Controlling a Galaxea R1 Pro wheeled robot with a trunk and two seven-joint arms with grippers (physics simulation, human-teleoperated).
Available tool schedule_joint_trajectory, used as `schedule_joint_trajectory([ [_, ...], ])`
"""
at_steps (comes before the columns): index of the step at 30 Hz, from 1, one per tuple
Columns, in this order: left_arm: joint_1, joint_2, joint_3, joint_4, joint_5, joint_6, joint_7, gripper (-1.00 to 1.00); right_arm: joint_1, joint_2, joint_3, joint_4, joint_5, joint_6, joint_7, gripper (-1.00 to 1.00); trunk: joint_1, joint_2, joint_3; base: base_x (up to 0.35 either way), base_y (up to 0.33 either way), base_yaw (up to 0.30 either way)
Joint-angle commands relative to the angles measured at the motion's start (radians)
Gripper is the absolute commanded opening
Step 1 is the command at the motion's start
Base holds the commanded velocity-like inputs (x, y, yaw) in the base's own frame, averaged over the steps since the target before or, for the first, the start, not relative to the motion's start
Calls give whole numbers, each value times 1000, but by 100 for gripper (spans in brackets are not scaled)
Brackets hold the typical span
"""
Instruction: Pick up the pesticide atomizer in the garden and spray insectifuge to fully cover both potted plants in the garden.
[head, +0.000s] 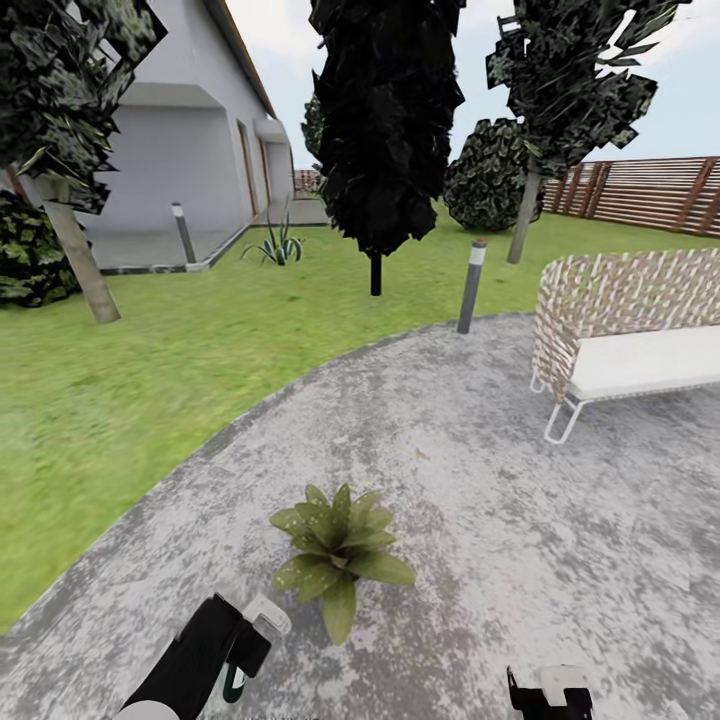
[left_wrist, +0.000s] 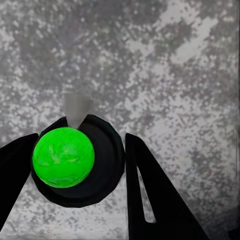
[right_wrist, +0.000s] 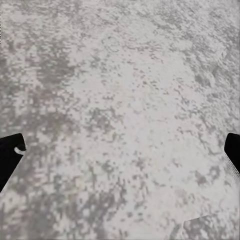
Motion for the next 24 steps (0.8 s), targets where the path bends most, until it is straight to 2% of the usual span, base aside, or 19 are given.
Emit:
schedule_joint_trajectory([
  [1,-1,-2,6,-2,-10,1,-10,-100,0,0,-8,1,11,-2,-3,100,0,0,-1,0,-273,276],
  [24,-1,-3,6,-3,-10,11,-8,-100,0,0,-7,1,11,-1,-3,100,0,0,-1,20,-273,277],
])
